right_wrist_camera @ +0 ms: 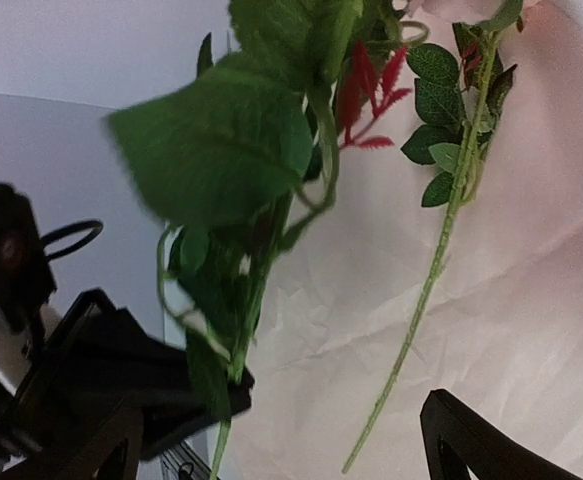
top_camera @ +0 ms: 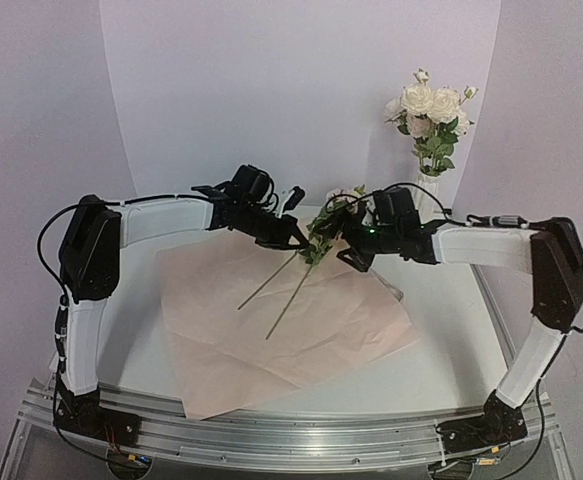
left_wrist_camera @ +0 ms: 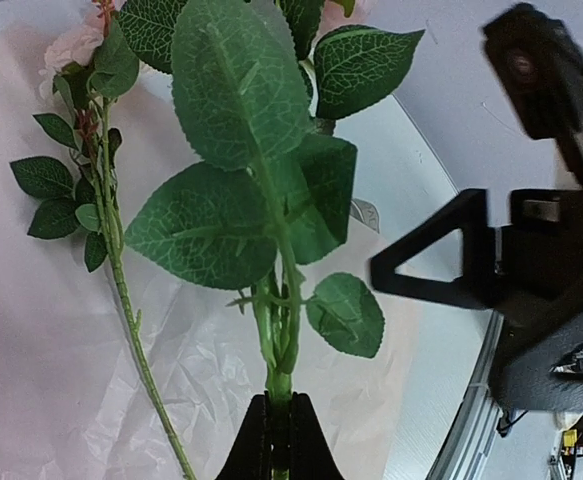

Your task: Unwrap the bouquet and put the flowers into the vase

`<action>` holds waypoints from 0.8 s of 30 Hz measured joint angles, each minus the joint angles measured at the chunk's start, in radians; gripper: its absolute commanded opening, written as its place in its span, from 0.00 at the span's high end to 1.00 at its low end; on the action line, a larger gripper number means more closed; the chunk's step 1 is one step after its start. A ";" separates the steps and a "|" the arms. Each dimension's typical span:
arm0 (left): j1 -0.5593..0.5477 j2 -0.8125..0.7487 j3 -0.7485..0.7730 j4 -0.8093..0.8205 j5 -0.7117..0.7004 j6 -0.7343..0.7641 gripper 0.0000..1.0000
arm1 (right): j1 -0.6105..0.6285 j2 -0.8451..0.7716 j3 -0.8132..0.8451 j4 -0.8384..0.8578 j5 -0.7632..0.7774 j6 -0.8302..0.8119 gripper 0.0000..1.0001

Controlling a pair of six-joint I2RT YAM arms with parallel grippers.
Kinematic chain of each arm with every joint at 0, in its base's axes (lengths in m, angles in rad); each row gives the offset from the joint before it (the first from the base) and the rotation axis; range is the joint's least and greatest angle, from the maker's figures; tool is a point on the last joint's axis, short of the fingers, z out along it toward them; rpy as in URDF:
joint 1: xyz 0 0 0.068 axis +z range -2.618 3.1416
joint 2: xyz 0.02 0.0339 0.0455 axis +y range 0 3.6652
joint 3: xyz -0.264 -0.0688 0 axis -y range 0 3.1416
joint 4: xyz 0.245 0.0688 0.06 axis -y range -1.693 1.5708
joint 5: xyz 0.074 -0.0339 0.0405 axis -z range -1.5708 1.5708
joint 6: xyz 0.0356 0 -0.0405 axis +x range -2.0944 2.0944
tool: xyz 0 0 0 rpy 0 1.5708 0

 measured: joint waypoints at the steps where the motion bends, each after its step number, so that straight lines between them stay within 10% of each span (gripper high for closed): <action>1: -0.002 0.000 -0.002 0.001 0.001 -0.002 1.00 | 0.002 0.041 0.015 0.034 -0.004 0.021 0.09; 5: -0.006 0.000 -0.007 0.014 0.015 -0.008 1.00 | 0.001 0.179 0.088 0.135 -0.017 0.107 0.31; 9: -0.006 -0.001 -0.017 0.027 0.018 -0.011 1.00 | -0.001 0.275 0.174 0.196 -0.042 0.145 0.96; 12: -0.003 -0.002 -0.033 0.036 0.018 -0.011 1.00 | 0.000 0.304 0.212 0.232 -0.063 0.162 1.00; 16: 0.003 -0.015 -0.045 0.051 0.045 0.007 0.23 | 0.000 0.301 0.225 0.226 -0.067 0.123 1.00; 18: 0.005 -0.038 -0.077 0.069 0.080 0.042 0.08 | 0.000 0.284 0.249 0.164 -0.064 0.036 1.00; 24: 0.022 -0.254 -0.282 0.156 0.168 0.176 0.00 | 0.000 0.153 0.462 -0.186 0.016 -0.461 1.00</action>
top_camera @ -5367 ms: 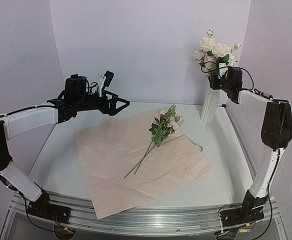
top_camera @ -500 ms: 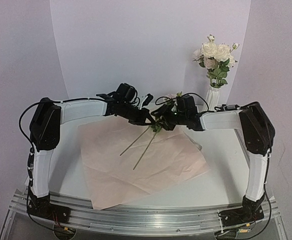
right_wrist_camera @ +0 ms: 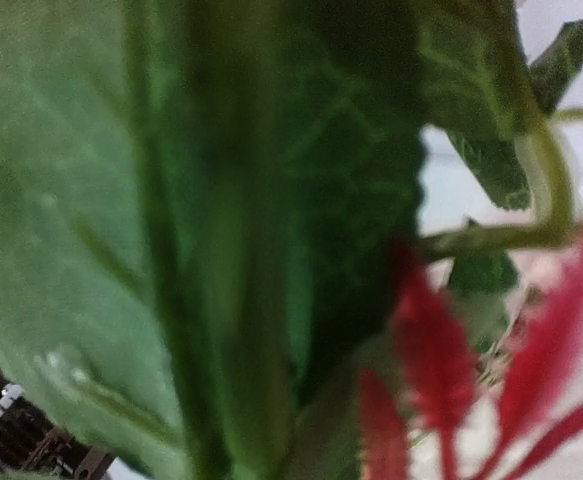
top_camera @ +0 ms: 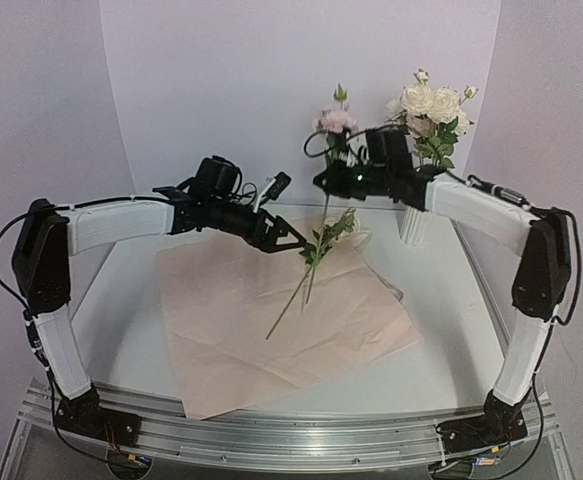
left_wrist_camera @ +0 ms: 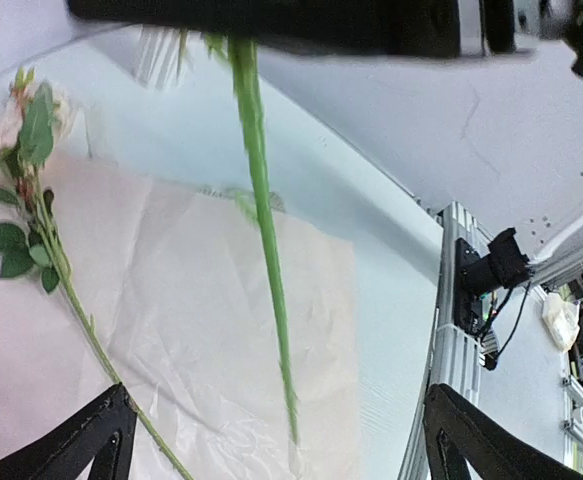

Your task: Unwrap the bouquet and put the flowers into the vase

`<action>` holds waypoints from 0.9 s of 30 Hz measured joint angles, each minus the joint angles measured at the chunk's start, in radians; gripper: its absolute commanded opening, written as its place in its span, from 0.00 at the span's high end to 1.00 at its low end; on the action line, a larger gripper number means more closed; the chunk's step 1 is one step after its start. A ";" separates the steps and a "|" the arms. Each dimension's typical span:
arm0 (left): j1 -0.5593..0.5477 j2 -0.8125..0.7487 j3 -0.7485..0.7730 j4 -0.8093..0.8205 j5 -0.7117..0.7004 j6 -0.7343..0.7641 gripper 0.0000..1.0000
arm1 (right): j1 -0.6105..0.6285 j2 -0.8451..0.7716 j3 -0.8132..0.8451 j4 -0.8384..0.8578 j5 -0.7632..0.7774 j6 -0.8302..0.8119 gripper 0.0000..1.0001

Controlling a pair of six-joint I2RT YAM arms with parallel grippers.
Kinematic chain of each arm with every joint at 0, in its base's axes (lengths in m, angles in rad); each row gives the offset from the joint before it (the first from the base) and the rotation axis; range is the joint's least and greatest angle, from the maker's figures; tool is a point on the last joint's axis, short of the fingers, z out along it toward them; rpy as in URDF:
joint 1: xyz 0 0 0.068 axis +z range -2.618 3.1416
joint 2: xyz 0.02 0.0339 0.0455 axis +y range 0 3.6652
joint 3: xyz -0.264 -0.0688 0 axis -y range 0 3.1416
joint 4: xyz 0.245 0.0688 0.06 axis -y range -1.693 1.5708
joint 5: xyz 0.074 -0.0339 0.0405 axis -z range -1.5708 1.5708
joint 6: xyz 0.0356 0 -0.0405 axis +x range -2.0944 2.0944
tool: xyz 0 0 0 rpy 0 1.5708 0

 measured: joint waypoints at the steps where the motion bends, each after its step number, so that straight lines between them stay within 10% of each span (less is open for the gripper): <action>1: 0.005 -0.037 -0.014 0.013 0.007 0.017 0.00 | -0.001 -0.026 0.065 -0.058 0.030 -0.092 1.00; 15: 0.038 -0.226 -0.120 0.148 0.001 0.155 0.00 | -0.230 -0.115 0.720 -0.188 0.236 -0.866 1.00; 27: 0.044 -0.226 -0.136 0.150 -0.005 0.185 0.01 | -0.307 0.042 0.455 -0.057 0.160 -1.010 1.00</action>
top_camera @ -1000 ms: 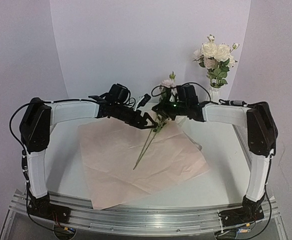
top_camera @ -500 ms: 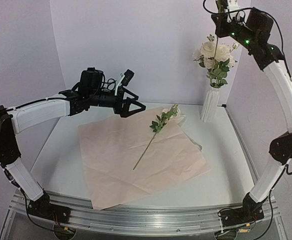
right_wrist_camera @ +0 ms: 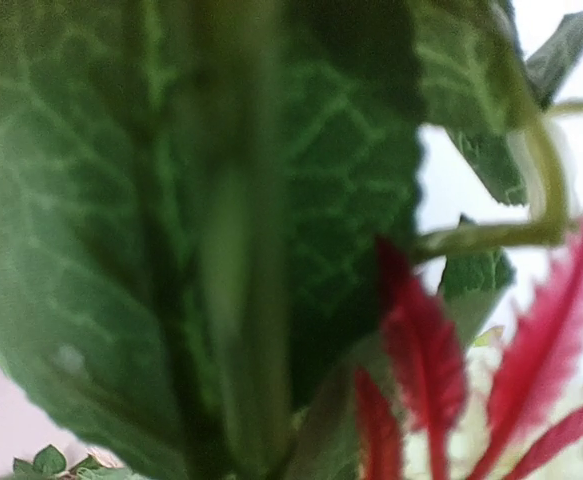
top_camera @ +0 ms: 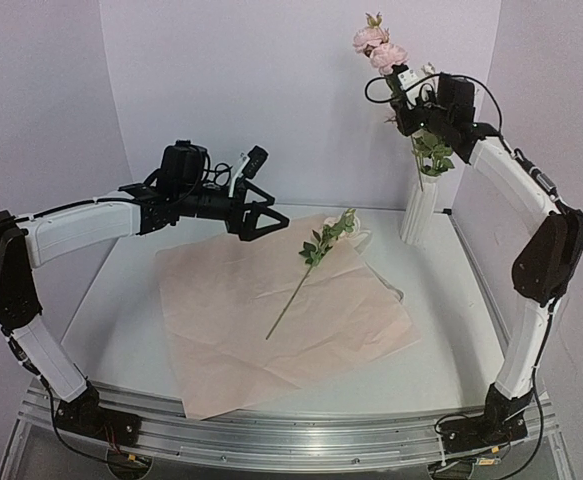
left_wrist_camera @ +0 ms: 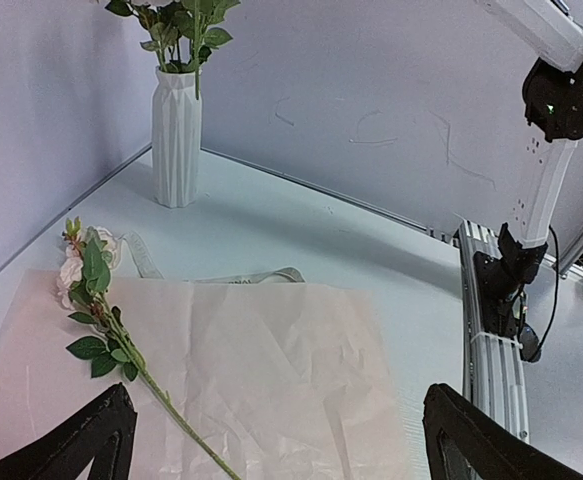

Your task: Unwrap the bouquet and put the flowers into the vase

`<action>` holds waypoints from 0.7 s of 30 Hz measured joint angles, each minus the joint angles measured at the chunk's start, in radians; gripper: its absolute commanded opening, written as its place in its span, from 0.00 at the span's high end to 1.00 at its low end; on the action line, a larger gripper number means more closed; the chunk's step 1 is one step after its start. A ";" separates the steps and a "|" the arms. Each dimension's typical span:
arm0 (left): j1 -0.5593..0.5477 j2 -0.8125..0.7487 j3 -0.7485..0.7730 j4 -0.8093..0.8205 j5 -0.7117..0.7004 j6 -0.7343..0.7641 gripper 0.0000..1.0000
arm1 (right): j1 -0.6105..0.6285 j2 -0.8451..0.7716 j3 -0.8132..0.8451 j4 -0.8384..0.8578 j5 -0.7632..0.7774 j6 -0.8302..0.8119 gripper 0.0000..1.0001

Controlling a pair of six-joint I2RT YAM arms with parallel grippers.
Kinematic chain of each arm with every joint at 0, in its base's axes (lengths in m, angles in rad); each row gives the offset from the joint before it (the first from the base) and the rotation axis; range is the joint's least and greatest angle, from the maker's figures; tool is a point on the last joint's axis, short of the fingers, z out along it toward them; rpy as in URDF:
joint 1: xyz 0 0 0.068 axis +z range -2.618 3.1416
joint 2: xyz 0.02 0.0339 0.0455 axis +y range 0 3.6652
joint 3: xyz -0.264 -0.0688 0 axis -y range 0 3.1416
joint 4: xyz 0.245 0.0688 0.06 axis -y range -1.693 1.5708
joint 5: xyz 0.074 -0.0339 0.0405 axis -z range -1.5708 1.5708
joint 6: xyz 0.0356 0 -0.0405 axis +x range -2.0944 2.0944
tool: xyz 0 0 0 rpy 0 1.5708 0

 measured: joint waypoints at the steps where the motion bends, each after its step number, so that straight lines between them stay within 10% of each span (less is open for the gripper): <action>1: 0.001 0.000 -0.004 0.000 0.000 0.001 0.01 | -0.005 0.000 -0.027 0.034 -0.012 -0.010 1.00; 21: 0.024 0.000 -0.009 -0.026 0.001 0.017 0.01 | -0.018 -0.067 -0.066 0.226 -0.166 -0.112 1.00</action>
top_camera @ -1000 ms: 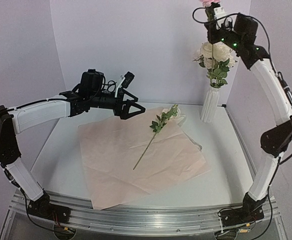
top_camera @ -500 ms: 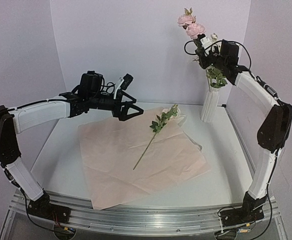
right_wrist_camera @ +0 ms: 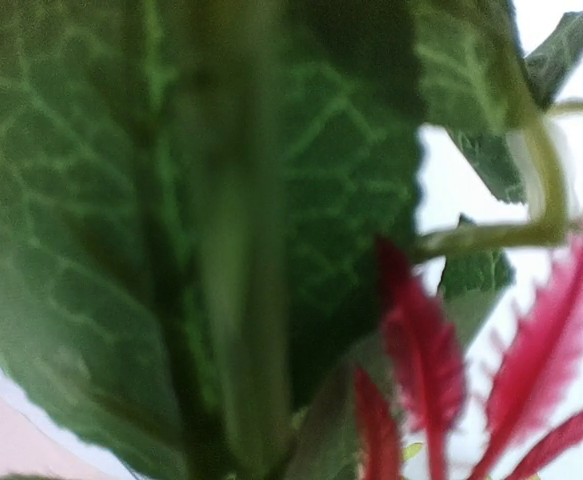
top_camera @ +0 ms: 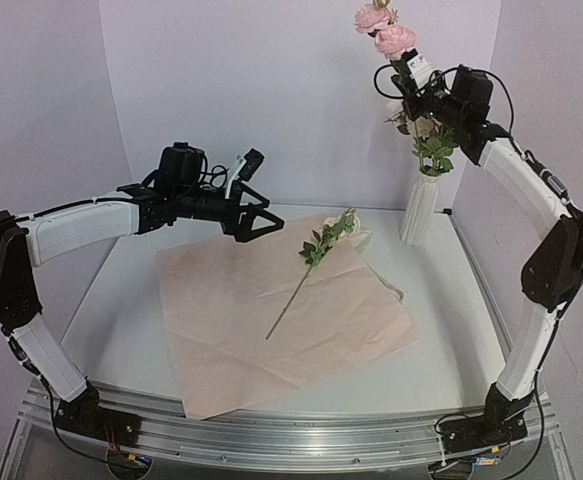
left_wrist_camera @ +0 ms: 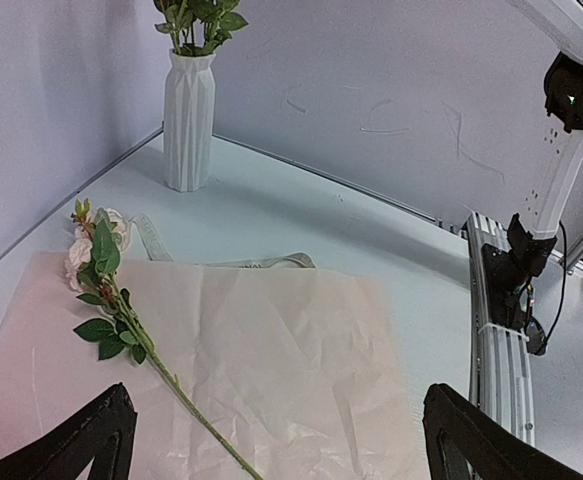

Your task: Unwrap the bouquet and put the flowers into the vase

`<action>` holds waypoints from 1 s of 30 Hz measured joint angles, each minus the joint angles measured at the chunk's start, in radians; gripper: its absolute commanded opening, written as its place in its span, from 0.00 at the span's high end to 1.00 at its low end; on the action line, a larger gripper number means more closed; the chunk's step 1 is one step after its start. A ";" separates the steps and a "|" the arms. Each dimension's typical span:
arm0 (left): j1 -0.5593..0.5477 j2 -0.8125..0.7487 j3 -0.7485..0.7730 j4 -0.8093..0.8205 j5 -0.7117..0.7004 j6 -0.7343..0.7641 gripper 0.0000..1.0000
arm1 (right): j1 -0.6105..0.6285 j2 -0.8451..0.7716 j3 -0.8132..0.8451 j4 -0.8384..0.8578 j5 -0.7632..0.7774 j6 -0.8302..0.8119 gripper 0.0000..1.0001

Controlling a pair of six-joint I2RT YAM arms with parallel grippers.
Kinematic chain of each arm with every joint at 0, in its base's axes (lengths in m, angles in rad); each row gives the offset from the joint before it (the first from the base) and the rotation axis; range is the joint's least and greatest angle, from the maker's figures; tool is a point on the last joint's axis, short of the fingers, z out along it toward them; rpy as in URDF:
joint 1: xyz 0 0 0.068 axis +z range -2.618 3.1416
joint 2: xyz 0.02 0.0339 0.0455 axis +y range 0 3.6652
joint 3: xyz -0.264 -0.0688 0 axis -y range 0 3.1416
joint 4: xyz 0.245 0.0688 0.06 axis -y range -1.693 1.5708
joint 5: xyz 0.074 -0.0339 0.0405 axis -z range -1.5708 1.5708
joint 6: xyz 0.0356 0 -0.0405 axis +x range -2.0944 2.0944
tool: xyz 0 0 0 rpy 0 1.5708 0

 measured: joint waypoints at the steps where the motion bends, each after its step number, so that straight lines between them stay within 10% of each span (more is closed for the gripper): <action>1: 0.001 0.000 0.000 0.000 0.000 0.000 0.00 | 0.000 -0.005 -0.008 0.004 0.004 -0.008 1.00; 30: 0.030 0.006 0.000 -0.001 0.008 -0.002 0.01 | -0.117 -0.022 -0.413 0.272 0.016 0.215 1.00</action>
